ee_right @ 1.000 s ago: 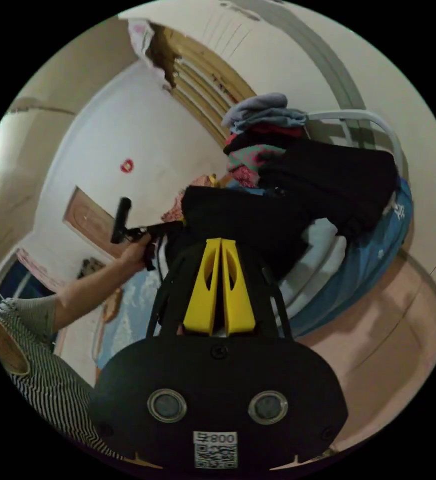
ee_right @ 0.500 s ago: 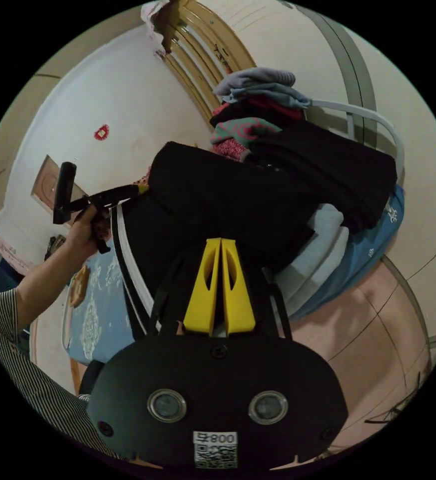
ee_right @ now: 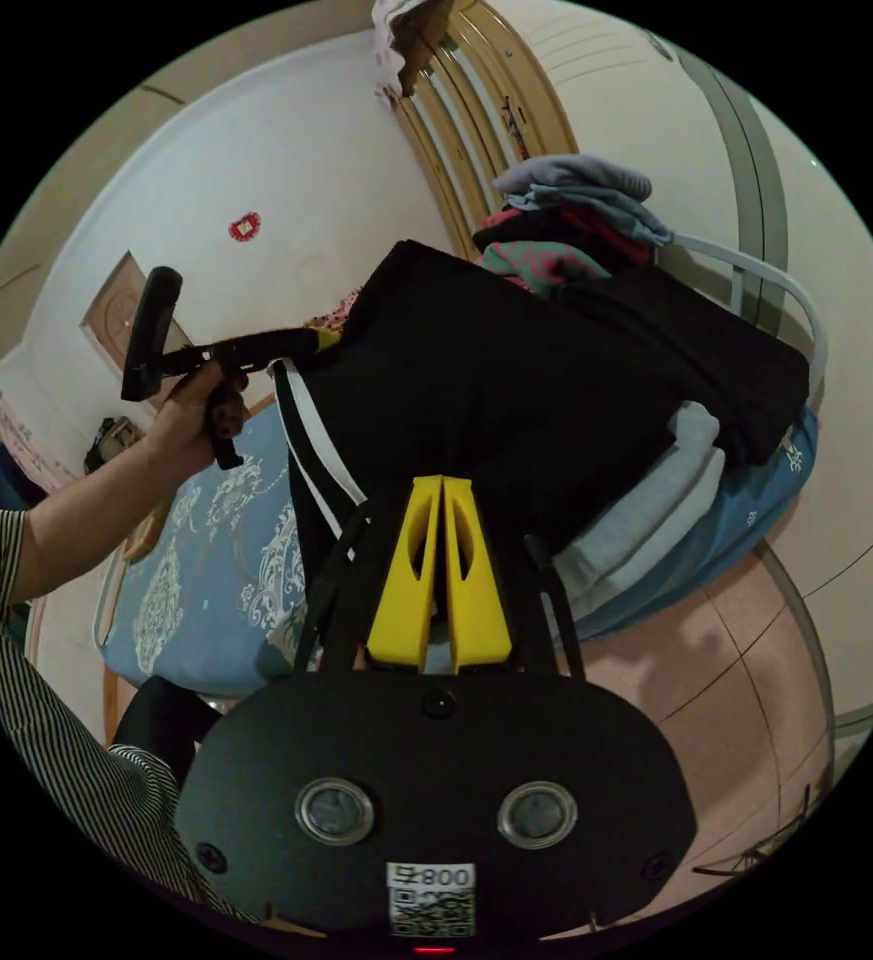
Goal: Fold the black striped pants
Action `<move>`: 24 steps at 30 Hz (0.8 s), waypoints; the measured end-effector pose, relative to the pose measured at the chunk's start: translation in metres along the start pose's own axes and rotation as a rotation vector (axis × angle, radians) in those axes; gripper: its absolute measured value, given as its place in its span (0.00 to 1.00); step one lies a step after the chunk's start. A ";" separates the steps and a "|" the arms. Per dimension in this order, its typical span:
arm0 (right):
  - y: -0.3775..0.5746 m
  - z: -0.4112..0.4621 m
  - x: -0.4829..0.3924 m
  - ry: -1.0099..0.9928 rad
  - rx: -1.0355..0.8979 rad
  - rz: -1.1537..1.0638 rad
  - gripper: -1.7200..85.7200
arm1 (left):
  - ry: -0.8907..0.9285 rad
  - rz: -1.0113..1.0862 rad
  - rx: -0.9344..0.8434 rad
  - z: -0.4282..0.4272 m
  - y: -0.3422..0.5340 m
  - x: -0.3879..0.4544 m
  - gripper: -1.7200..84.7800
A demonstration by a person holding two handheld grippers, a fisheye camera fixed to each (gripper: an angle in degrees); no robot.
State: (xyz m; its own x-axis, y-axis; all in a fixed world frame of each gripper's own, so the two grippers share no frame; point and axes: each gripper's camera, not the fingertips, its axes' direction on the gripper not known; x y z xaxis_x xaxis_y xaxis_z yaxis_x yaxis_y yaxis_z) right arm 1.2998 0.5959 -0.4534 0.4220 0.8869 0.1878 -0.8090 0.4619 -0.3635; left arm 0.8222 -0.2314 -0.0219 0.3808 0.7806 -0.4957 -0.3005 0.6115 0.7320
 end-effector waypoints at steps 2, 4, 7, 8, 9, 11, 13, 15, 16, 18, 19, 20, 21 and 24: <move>-0.006 -0.003 -0.005 0.000 0.003 0.004 0.02 | 0.038 -0.009 0.059 -0.013 0.010 -0.003 0.02; -0.012 -0.005 -0.012 0.002 0.012 0.014 0.02 | 0.051 -0.005 0.079 -0.020 0.025 -0.006 0.02; -0.022 -0.008 -0.023 0.010 0.026 0.026 0.02 | -0.014 0.016 -0.085 -0.001 0.040 -0.013 0.02; -0.026 -0.010 -0.027 0.011 0.028 0.026 0.02 | -0.010 0.025 -0.129 0.004 0.043 -0.016 0.02; -0.031 -0.012 -0.031 0.009 0.029 0.025 0.02 | 0.012 0.011 -0.129 0.005 0.051 -0.023 0.02; -0.039 -0.016 -0.038 0.001 0.019 0.018 0.02 | 0.056 -0.035 -0.086 -0.006 0.061 -0.032 0.02; -0.048 -0.025 -0.043 -0.004 0.022 0.017 0.02 | 0.100 -0.067 -0.044 -0.024 0.076 -0.040 0.02; -0.060 -0.043 -0.050 0.001 0.080 -0.009 0.02 | 0.131 -0.065 0.001 -0.040 0.092 -0.045 0.02; -0.064 -0.048 -0.050 0.012 0.102 -0.008 0.02 | 0.160 -0.061 0.027 -0.051 0.104 -0.049 0.02; -0.081 -0.065 -0.051 0.073 0.183 -0.019 0.03 | 0.201 -0.071 0.043 -0.065 0.127 -0.057 0.02; -0.087 -0.068 -0.050 0.091 0.198 -0.025 0.03 | 0.219 -0.093 0.038 -0.072 0.145 -0.064 0.02; -0.099 -0.071 -0.048 0.124 0.214 -0.028 0.03 | 0.225 -0.111 0.030 -0.075 0.154 -0.067 0.02; -0.113 -0.072 -0.046 0.155 0.228 -0.039 0.04 | 0.234 -0.146 0.001 -0.079 0.174 -0.073 0.02; -0.157 -0.065 -0.041 0.222 0.207 -0.057 0.07 | 0.223 -0.214 -0.150 -0.082 0.227 -0.082 0.02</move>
State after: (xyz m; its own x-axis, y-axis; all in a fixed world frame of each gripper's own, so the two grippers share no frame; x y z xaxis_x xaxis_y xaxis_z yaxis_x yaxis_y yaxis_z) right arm 1.4359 0.4875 -0.4632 0.5294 0.8483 -0.0097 -0.8382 0.5213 -0.1603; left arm 0.6515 -0.1460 0.1466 0.2533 0.6315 -0.7329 -0.3656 0.7639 0.5318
